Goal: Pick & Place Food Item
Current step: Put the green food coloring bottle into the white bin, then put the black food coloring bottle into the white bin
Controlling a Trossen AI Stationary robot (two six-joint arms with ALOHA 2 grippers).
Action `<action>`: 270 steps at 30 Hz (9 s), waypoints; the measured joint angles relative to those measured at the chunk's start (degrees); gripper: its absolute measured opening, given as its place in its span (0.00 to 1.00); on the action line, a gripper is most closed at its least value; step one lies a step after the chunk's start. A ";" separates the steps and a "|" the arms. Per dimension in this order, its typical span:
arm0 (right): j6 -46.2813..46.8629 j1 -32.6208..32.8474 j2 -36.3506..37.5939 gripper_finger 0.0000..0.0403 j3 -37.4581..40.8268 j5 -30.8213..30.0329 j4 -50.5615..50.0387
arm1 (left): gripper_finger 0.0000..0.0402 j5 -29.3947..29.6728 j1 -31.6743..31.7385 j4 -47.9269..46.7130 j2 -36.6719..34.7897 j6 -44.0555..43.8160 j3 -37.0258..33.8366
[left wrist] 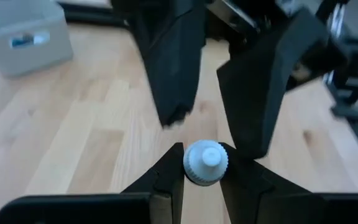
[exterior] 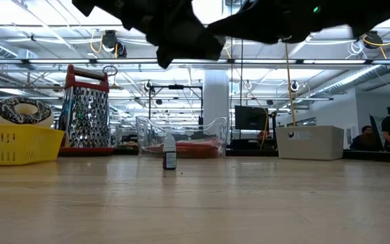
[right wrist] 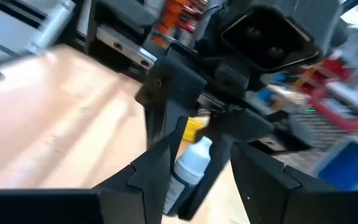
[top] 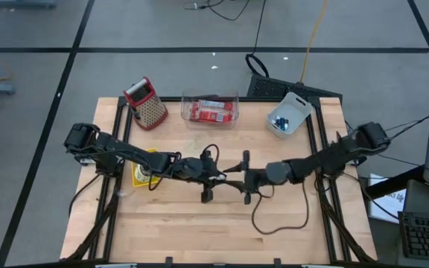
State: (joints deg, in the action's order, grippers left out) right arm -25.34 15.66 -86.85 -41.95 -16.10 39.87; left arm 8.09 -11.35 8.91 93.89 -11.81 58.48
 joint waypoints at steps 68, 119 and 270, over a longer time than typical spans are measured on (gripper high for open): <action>-48.63 8.08 1.27 0.33 0.07 -21.08 27.16 | 0.21 -6.81 2.97 30.12 -0.04 -10.81 0.11; 2.89 8.06 2.14 0.17 0.65 -19.71 9.99 | 0.70 -8.01 12.05 -2.29 -18.67 12.83 -0.03; 30.73 -9.52 31.77 0.40 34.35 12.84 24.43 | 0.25 11.49 -2.09 36.80 15.67 1.61 -24.41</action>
State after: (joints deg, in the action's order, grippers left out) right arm 5.38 6.14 -55.09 -7.60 -3.26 64.30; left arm 19.58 -13.44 45.71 109.56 -10.20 34.06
